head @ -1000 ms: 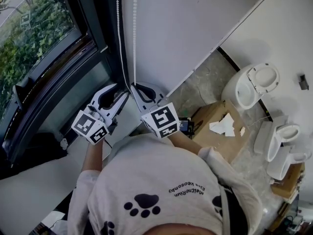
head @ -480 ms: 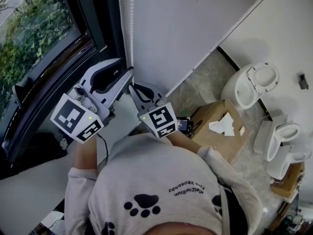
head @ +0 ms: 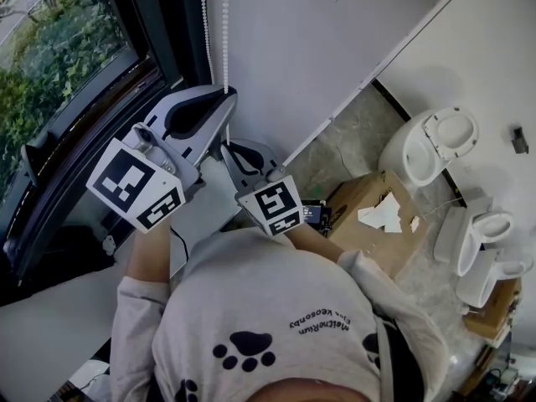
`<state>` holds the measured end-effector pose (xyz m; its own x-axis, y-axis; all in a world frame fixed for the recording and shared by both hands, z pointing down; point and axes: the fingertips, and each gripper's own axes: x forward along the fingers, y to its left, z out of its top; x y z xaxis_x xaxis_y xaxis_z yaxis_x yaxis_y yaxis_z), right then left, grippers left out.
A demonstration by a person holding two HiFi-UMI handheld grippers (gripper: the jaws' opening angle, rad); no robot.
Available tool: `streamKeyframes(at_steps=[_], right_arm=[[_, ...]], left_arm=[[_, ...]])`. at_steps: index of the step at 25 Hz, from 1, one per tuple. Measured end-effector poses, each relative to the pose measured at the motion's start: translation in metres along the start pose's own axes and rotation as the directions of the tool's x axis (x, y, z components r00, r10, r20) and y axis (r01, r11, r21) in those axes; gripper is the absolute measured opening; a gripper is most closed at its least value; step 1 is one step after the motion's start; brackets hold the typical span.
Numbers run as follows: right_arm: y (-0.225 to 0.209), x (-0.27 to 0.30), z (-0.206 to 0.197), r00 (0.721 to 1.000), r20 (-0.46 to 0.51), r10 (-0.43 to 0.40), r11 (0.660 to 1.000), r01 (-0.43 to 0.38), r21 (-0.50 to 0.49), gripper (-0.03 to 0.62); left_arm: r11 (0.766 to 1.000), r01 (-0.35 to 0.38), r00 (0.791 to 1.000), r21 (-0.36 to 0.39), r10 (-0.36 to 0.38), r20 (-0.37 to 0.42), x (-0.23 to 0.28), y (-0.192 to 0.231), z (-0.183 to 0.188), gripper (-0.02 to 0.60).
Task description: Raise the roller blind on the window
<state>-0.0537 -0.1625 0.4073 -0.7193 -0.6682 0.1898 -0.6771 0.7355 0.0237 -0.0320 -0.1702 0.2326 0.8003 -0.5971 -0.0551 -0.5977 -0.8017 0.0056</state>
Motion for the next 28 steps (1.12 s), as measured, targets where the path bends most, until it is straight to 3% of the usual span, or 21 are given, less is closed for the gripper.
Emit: streamKeyframes(at_steps=[5, 15, 28], right_arm=[[0.000, 0.001, -0.009, 1.000, -0.012, -0.001, 1.000, 0.001, 0.011, 0.012], [0.001, 0.006, -0.069, 0.994, -0.110, -0.007, 1.000, 0.009, 0.022, 0.012], [0.003, 0.010, -0.133, 0.969, -0.249, 0.007, 0.998, 0.008, 0.057, 0.014]], left_arm=[[1.000, -0.021, 1.000, -0.013, 0.020, -0.001, -0.001, -0.001, -0.008, 0.012], [0.995, -0.083, 0.995, -0.050, 0.080, -0.061, -0.004, 0.000, -0.069, 0.011], [0.981, -0.105, 0.989, -0.161, 0.086, -0.121, -0.006, -0.003, -0.132, 0.011]])
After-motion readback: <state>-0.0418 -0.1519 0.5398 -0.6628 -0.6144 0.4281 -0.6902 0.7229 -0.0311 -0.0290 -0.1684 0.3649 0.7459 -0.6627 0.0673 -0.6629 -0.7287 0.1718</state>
